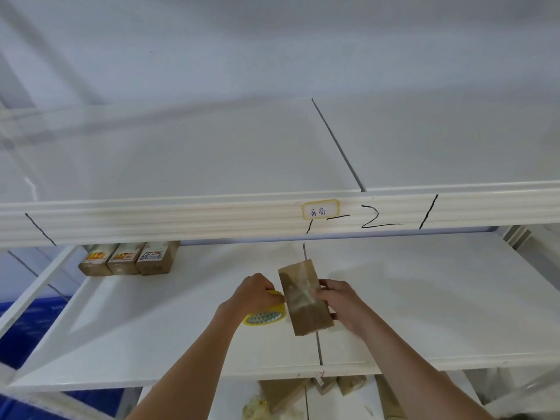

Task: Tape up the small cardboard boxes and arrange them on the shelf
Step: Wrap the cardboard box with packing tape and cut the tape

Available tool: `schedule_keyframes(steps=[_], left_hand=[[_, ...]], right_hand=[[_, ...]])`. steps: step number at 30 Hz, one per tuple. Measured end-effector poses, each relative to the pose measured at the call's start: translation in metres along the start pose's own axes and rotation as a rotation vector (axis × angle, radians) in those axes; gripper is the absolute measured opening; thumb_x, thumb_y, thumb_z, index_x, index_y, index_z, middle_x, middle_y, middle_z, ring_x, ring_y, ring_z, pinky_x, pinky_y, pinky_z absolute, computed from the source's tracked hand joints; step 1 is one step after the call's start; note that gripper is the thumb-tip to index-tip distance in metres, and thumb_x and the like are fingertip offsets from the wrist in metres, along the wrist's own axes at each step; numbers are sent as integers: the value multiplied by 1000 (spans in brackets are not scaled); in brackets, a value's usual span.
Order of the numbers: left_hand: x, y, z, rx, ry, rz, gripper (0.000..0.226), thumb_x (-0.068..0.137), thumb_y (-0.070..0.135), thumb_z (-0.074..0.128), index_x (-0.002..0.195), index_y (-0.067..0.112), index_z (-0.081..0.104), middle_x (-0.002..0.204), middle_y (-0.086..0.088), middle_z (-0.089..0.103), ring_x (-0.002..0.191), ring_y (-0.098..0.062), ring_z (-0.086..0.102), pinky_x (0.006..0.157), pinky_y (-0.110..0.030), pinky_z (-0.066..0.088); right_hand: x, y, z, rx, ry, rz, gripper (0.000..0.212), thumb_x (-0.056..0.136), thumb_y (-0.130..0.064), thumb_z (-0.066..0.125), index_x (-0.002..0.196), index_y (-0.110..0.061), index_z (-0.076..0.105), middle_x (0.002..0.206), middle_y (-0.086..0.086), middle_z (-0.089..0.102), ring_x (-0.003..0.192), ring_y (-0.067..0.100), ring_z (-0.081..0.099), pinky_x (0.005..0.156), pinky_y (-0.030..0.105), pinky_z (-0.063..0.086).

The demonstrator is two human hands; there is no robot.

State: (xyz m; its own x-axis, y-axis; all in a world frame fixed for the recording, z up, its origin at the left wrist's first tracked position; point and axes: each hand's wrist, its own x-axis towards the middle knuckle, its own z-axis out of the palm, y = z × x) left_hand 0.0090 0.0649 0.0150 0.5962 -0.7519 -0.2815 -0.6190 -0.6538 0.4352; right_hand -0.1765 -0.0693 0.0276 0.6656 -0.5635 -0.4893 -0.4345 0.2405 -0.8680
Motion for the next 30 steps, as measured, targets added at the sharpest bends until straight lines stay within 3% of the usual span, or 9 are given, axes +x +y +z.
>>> schedule_keyframes(steps=[3, 6, 8, 12, 16, 19, 23, 30], left_hand=[[0, 4, 2, 9, 22, 16, 35, 86, 50, 69, 98, 19, 80, 95, 0, 74, 80, -14, 65, 72, -24, 53], [0, 8, -2, -6, 32, 16, 35, 86, 51, 68, 97, 19, 80, 92, 1, 74, 79, -13, 66, 71, -23, 52], [-1, 12, -3, -5, 21, 26, 34, 87, 49, 66, 95, 19, 80, 88, 2, 73, 79, -13, 66, 68, -22, 50], [-3, 18, 0, -36, 19, 12, 33, 92, 47, 57, 84, 19, 74, 77, 3, 65, 70, -13, 61, 60, -20, 41], [-1, 16, -2, -19, -52, 23, 34, 94, 43, 57, 102, 17, 77, 88, 3, 70, 77, -12, 64, 66, -19, 48], [0, 16, -4, 22, -84, 43, 34, 92, 43, 59, 101, 15, 77, 81, 5, 67, 72, -11, 62, 63, -18, 45], [1, 20, -8, 81, -115, 41, 36, 88, 42, 60, 100, 11, 73, 87, -3, 68, 71, -14, 62, 69, -26, 51], [5, 28, -10, 166, -119, -11, 30, 87, 44, 62, 99, 17, 61, 79, 3, 60, 69, -12, 61, 61, -24, 46]], right_hand=[[3, 3, 8, -133, 103, 9, 58, 98, -28, 63, 151, -24, 42, 142, 2, 55, 115, 19, 57, 88, 32, 49], [3, 6, 19, -258, 28, -6, 52, 82, -52, 77, 125, -32, 57, 116, -7, 67, 99, 10, 64, 81, 30, 56], [5, 9, 25, -359, 25, -32, 66, 70, -61, 83, 120, -28, 56, 115, -4, 67, 101, 14, 66, 86, 35, 57], [12, 4, 28, -442, 103, -5, 93, 66, -59, 86, 133, -18, 36, 123, 1, 59, 109, 22, 61, 87, 37, 54], [14, 1, 26, -447, 97, 14, 96, 61, -58, 89, 132, -19, 38, 125, 1, 59, 110, 22, 61, 90, 39, 55], [15, 5, 31, -489, 107, 8, 96, 66, -62, 85, 135, -18, 35, 128, 2, 57, 111, 23, 60, 89, 37, 54], [15, 6, 41, -578, 188, -18, 100, 71, -66, 78, 143, -15, 31, 133, 4, 57, 117, 26, 59, 92, 38, 51], [10, -2, 44, -717, 278, -85, 104, 68, -75, 73, 142, -16, 31, 129, 5, 60, 116, 29, 62, 92, 40, 52]])
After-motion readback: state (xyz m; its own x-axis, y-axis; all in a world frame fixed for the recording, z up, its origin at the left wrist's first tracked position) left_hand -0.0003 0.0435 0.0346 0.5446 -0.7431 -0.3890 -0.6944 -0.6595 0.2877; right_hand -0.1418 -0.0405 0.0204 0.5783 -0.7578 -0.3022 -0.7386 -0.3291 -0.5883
